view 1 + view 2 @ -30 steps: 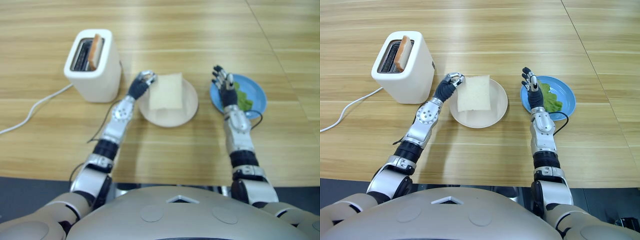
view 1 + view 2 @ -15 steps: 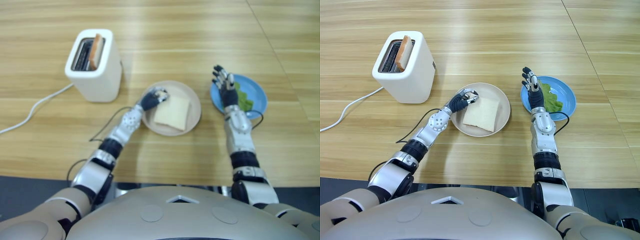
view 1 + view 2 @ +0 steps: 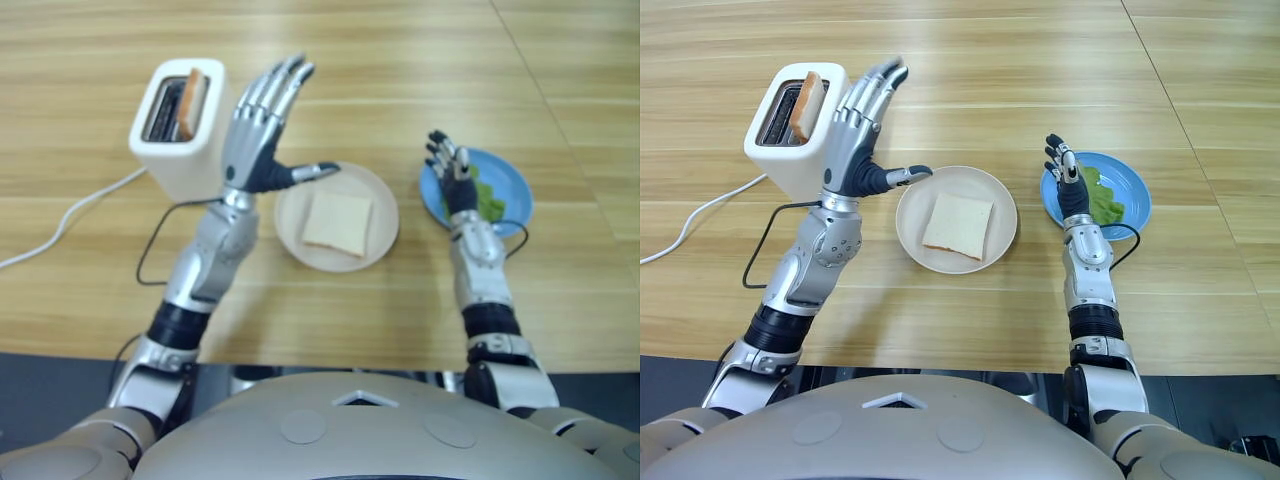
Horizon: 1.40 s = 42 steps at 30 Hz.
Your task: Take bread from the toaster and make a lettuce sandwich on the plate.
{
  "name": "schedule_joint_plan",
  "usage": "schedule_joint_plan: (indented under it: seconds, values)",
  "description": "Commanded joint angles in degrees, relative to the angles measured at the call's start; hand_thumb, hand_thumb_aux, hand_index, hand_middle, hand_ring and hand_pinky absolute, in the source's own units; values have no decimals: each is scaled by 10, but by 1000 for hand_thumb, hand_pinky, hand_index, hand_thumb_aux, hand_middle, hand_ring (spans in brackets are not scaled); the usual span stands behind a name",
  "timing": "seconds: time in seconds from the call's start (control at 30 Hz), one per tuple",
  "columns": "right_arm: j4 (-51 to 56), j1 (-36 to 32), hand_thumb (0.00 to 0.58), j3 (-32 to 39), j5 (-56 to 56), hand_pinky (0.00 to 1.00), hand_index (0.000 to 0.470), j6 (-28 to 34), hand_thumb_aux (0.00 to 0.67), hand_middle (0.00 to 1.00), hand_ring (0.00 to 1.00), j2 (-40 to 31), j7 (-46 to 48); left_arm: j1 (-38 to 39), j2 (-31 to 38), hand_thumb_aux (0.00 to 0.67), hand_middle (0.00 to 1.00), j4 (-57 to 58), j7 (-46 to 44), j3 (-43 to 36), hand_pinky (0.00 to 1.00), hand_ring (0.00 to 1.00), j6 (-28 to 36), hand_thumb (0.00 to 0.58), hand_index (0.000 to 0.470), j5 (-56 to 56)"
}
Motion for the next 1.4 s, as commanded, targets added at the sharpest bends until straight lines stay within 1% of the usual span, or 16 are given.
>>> schedule_joint_plan:
  seconds: [0.03,0.1,0.17,0.3,0.33,0.43,0.57,0.63,0.8,1.1,1.33,1.37,1.4]
  values:
    - [-104,21,0,-25,-139,0,0,-32,0,0,0,-77,-87,1,-18,0,0,78,-15,19,0,0,-11,0,0,-85]
    - [-142,32,0,-37,-267,0,0,-23,0,0,0,-143,-168,-7,-32,0,0,146,-31,34,0,0,-25,0,0,-151]
    - [-120,33,0,-17,-394,0,0,17,0,0,0,-217,-244,-16,-43,0,0,223,-41,53,0,0,-41,0,0,-204]
    - [-36,30,0,47,-531,0,0,83,0,0,0,-296,-335,-31,-42,0,0,289,-37,60,0,0,-68,0,0,-223]
    - [2,23,0,73,-565,0,0,104,0,0,0,-313,-355,-34,-42,0,0,296,-34,61,0,0,-70,0,0,-222]
    - [95,-2,0,141,-627,0,0,141,0,0,0,-336,-397,-39,-37,0,0,306,-21,57,0,0,-72,0,0,-204]
    - [168,-29,0,203,-651,0,0,157,0,0,0,-335,-422,-41,-39,0,0,315,-18,54,0,0,-77,0,0,-204]
    - [186,-33,0,225,-652,0,0,164,0,0,0,-333,-431,-43,-40,0,0,321,-17,53,0,0,-76,0,0,-203]
    - [166,-13,0,246,-640,0,0,181,0,0,0,-336,-441,-50,-38,0,0,342,-16,52,0,0,-80,0,0,-202]
    - [104,24,0,260,-637,0,0,208,0,0,0,-349,-427,-59,-38,0,0,374,-7,49,0,0,-84,0,0,-199]
    - [127,25,0,280,-636,0,0,208,0,0,0,-348,-420,-62,-39,0,0,382,-6,47,0,0,-86,0,0,-197]
    - [136,22,53,285,-635,0,22,206,32,0,0,-345,-421,-62,-39,0,0,383,-6,47,0,0,-86,0,0,-197]
    - [144,18,278,289,-633,0,128,205,187,0,0,-343,-421,-62,-39,0,0,383,-6,47,0,0,-86,0,0,-197]
